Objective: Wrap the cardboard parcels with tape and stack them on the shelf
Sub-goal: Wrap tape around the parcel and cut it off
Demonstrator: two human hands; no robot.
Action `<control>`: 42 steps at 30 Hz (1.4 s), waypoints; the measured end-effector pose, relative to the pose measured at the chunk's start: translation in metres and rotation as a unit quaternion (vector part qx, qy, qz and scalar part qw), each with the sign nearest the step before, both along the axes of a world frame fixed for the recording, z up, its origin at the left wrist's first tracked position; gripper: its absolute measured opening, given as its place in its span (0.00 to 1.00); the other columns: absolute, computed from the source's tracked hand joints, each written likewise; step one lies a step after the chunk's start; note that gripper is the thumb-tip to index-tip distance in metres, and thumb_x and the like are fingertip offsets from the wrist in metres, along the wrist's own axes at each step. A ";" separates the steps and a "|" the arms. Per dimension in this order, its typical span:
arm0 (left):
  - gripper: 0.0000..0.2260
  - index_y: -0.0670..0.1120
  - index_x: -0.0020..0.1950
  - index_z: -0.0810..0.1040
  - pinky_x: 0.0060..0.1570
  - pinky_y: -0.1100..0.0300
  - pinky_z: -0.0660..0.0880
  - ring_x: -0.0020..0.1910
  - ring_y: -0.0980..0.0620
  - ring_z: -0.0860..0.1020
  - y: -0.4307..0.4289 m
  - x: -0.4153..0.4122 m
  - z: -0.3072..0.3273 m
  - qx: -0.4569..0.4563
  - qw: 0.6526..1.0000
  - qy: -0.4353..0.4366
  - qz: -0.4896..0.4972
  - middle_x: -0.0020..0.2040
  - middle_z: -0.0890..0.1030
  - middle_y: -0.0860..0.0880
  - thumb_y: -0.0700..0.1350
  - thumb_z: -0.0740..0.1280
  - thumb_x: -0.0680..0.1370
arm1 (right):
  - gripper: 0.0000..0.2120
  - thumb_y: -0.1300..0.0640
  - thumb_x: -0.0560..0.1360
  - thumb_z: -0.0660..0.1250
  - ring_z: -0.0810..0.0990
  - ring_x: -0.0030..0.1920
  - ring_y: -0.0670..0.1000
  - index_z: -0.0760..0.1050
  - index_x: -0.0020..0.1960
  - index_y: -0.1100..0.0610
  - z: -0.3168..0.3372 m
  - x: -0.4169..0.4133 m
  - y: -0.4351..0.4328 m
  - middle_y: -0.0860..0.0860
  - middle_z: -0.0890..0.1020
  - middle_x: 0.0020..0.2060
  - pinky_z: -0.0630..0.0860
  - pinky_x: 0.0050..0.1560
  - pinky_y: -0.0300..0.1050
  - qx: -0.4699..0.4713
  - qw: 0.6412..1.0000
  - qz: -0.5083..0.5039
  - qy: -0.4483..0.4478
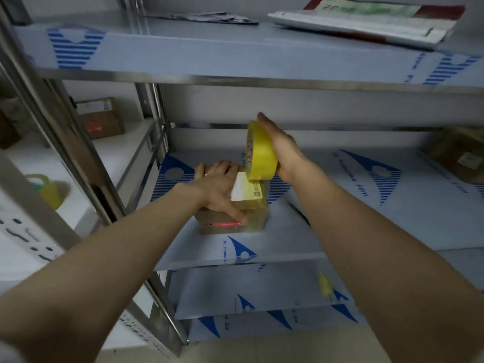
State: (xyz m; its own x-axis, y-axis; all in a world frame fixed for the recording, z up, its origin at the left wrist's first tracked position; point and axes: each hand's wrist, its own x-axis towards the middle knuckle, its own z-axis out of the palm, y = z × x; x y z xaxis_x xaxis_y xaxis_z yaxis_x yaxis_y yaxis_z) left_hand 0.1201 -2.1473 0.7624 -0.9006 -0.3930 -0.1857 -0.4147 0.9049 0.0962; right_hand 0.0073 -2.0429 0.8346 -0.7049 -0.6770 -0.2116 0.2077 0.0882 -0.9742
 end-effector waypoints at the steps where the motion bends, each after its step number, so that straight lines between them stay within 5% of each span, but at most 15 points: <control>1: 0.60 0.49 0.78 0.46 0.71 0.41 0.41 0.76 0.46 0.48 -0.003 -0.002 -0.006 -0.007 1.000 0.019 0.009 0.77 0.52 0.47 0.74 0.69 0.57 | 0.36 0.38 0.69 0.70 0.82 0.53 0.57 0.69 0.69 0.58 -0.007 -0.002 -0.002 0.57 0.82 0.54 0.78 0.57 0.54 0.006 1.000 0.005 0.005; 4: 0.55 0.49 0.77 0.50 0.72 0.42 0.46 0.75 0.45 0.54 -0.010 -0.009 -0.013 -0.009 0.998 0.045 0.032 0.75 0.58 0.47 0.73 0.69 0.59 | 0.25 0.42 0.74 0.67 0.78 0.59 0.58 0.73 0.63 0.59 -0.027 -0.005 -0.007 0.56 0.80 0.59 0.73 0.64 0.56 0.029 0.998 0.003 0.064; 7: 0.55 0.50 0.77 0.50 0.72 0.41 0.47 0.74 0.44 0.55 -0.012 -0.010 -0.014 0.004 0.999 0.041 0.036 0.75 0.59 0.47 0.73 0.69 0.59 | 0.12 0.44 0.76 0.66 0.80 0.54 0.56 0.75 0.46 0.54 -0.022 0.000 -0.007 0.53 0.82 0.48 0.76 0.60 0.54 0.050 0.990 0.005 0.134; 11: 0.55 0.51 0.77 0.49 0.72 0.42 0.46 0.74 0.44 0.54 -0.016 -0.011 -0.014 0.012 0.998 0.039 0.043 0.75 0.58 0.47 0.73 0.69 0.60 | 0.21 0.44 0.72 0.71 0.82 0.41 0.54 0.79 0.42 0.64 -0.002 0.017 0.017 0.56 0.82 0.37 0.78 0.45 0.47 0.041 0.985 -0.047 0.164; 14: 0.56 0.50 0.78 0.48 0.71 0.42 0.46 0.75 0.44 0.54 -0.016 -0.013 -0.015 0.009 0.998 0.038 0.051 0.76 0.57 0.47 0.73 0.69 0.59 | 0.18 0.41 0.68 0.73 0.82 0.35 0.48 0.80 0.33 0.56 0.002 0.039 0.060 0.47 0.82 0.31 0.79 0.36 0.45 0.059 0.987 -0.044 0.145; 20: 0.57 0.50 0.78 0.48 0.71 0.43 0.47 0.75 0.44 0.53 -0.015 -0.014 -0.014 0.003 0.998 0.028 0.055 0.76 0.56 0.47 0.73 0.69 0.59 | 0.15 0.43 0.74 0.66 0.78 0.38 0.47 0.77 0.39 0.55 -0.035 0.070 0.116 0.49 0.80 0.36 0.75 0.42 0.45 0.118 0.977 -0.040 0.172; 23: 0.58 0.51 0.78 0.47 0.71 0.43 0.48 0.75 0.44 0.53 -0.015 -0.015 -0.015 0.001 0.998 0.023 0.056 0.76 0.56 0.47 0.74 0.69 0.57 | 0.14 0.47 0.75 0.67 0.77 0.36 0.49 0.77 0.41 0.58 -0.069 0.077 0.120 0.54 0.79 0.35 0.73 0.40 0.44 0.122 0.982 -0.048 0.134; 27: 0.57 0.50 0.78 0.45 0.71 0.42 0.47 0.76 0.44 0.50 -0.014 -0.015 -0.010 0.008 0.998 -0.004 0.060 0.77 0.52 0.46 0.72 0.69 0.59 | 0.10 0.52 0.76 0.67 0.77 0.29 0.42 0.75 0.39 0.57 -0.102 0.079 0.117 0.47 0.78 0.30 0.73 0.32 0.37 0.083 0.992 -0.082 0.053; 32: 0.44 0.51 0.66 0.72 0.66 0.40 0.64 0.63 0.40 0.72 -0.011 -0.036 0.020 0.226 0.962 -0.060 0.138 0.67 0.72 0.42 0.77 0.54 0.60 | 0.11 0.54 0.75 0.68 0.76 0.26 0.41 0.74 0.40 0.61 -0.112 0.076 0.110 0.51 0.77 0.30 0.71 0.27 0.35 0.047 0.994 -0.092 0.043; 35: 0.38 0.48 0.76 0.57 0.70 0.37 0.45 0.75 0.41 0.56 0.014 -0.069 0.008 0.042 0.984 0.004 0.174 0.76 0.59 0.42 0.70 0.53 0.74 | 0.14 0.55 0.75 0.69 0.72 0.24 0.43 0.71 0.34 0.58 -0.114 0.073 0.107 0.49 0.73 0.27 0.69 0.27 0.35 0.040 0.993 -0.093 0.062; 37: 0.28 0.43 0.73 0.62 0.69 0.43 0.56 0.70 0.41 0.64 0.027 -0.081 -0.003 -0.012 0.986 0.054 0.158 0.72 0.66 0.40 0.58 0.56 0.78 | 0.16 0.54 0.74 0.69 0.70 0.26 0.45 0.69 0.31 0.56 -0.116 0.072 0.107 0.49 0.72 0.26 0.67 0.29 0.37 0.038 0.992 -0.092 0.075; 39: 0.20 0.42 0.65 0.70 0.58 0.51 0.67 0.62 0.41 0.72 0.025 -0.085 -0.011 -0.036 0.983 0.090 0.153 0.64 0.74 0.40 0.52 0.57 0.78 | 0.14 0.51 0.72 0.69 0.70 0.29 0.47 0.70 0.32 0.56 -0.118 0.072 0.108 0.50 0.72 0.27 0.67 0.32 0.40 0.030 0.993 -0.088 0.075; 42: 0.16 0.44 0.63 0.72 0.51 0.52 0.66 0.58 0.42 0.74 0.017 -0.091 -0.012 -0.041 0.981 0.095 0.163 0.60 0.76 0.42 0.51 0.56 0.79 | 0.13 0.48 0.70 0.67 0.70 0.30 0.48 0.71 0.33 0.55 -0.123 0.074 0.108 0.49 0.72 0.27 0.68 0.34 0.43 0.022 0.994 -0.084 0.070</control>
State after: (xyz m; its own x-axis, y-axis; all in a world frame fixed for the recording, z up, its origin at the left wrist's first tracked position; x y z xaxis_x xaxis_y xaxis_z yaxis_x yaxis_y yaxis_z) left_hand 0.0290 -2.1304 0.7503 -0.7405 -0.6719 0.0177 -0.6644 0.7357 0.1315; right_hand 0.0816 -1.9351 0.7116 -0.8323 -0.5389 -0.1296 0.0850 0.1069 -0.9906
